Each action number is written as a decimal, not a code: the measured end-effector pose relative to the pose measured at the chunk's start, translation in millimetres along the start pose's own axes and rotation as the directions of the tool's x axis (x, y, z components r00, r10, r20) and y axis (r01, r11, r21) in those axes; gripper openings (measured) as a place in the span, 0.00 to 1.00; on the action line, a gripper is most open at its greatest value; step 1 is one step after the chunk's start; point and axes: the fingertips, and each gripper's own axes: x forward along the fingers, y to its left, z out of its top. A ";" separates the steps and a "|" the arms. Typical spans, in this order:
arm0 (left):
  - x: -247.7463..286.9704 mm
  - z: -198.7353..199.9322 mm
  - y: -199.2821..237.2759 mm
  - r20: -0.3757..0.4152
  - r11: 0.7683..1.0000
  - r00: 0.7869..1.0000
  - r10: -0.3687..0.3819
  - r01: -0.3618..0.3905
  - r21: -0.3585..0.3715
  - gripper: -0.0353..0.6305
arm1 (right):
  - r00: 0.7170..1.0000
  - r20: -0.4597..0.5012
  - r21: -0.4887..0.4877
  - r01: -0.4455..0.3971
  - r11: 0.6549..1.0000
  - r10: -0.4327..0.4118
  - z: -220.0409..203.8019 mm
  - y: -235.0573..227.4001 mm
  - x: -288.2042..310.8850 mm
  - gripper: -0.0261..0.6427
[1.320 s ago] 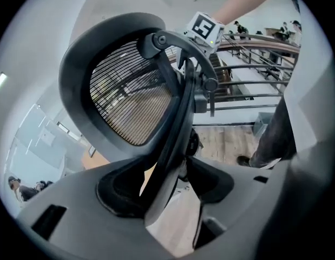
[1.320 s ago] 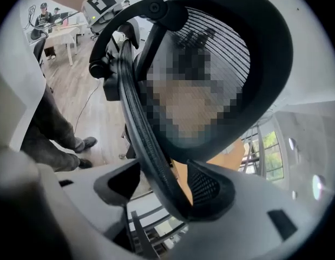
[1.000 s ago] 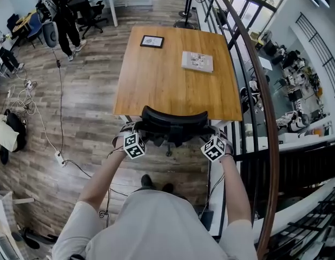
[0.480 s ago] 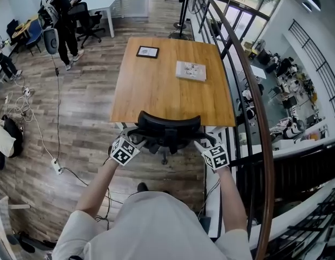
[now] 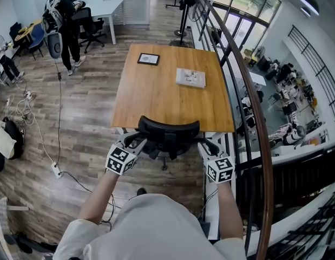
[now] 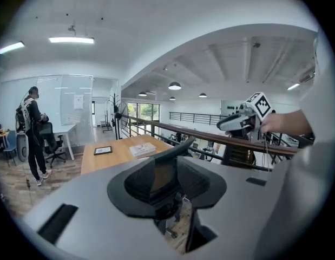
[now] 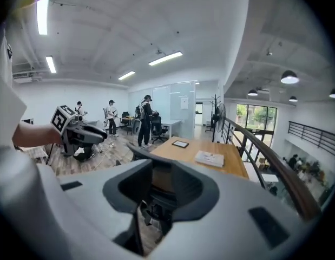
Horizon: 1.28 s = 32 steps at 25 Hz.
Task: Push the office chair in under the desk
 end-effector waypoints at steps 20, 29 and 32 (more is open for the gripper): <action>-25.8 54.7 -33.2 0.123 0.994 0.990 -0.066 0.076 -0.084 0.04 | 0.971 0.227 0.002 0.074 0.997 -0.072 59.9 8.6 -65.2 0.04; -22.7 59.6 -37.1 0.136 0.990 0.987 -0.088 0.101 -0.094 0.04 | 0.969 0.235 0.034 0.074 0.997 -0.080 59.2 8.9 -67.8 0.04; -22.6 58.9 -35.6 0.133 0.990 0.987 -0.092 0.105 -0.093 0.04 | 0.968 0.240 0.050 0.064 0.997 -0.074 60.1 10.9 -66.8 0.04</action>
